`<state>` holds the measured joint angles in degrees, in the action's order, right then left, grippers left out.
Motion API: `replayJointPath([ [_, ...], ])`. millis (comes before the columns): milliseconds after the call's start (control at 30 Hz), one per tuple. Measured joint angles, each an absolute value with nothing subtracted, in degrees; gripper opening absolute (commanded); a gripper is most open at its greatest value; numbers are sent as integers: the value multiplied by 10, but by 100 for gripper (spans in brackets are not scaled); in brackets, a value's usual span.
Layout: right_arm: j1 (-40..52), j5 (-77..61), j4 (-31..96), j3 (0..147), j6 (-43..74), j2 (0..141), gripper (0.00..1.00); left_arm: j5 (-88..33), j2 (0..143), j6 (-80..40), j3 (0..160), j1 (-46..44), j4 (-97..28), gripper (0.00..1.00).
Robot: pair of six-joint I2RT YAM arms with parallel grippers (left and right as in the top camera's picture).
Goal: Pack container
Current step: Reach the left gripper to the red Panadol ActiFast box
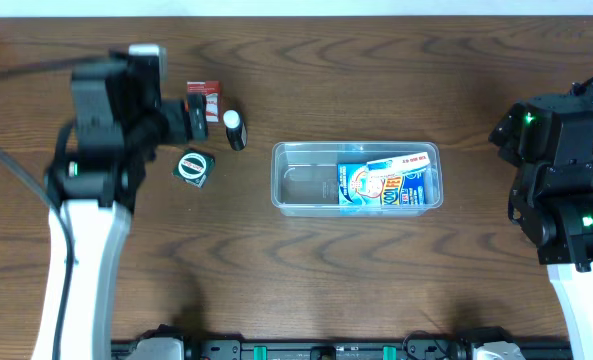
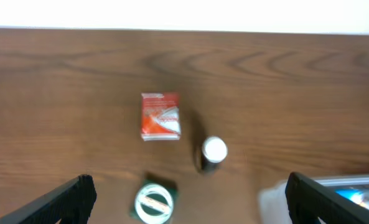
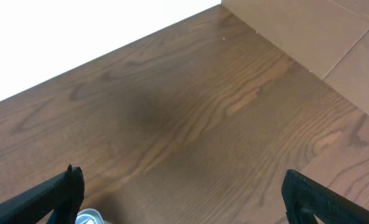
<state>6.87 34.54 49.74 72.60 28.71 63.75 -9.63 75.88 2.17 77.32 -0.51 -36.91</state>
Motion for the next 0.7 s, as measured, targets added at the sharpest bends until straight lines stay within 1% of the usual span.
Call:
replayJointPath([
  [333,69,345,497,726,287,637,99,-68,959,69,908,-5,-392,98],
  [500,69,345,497,726,287,637,99,-65,1049,68,980,-5,-463,98],
  [700,69,345,497,726,287,637,99,-60,1143,49,1122,-5,-560,98],
])
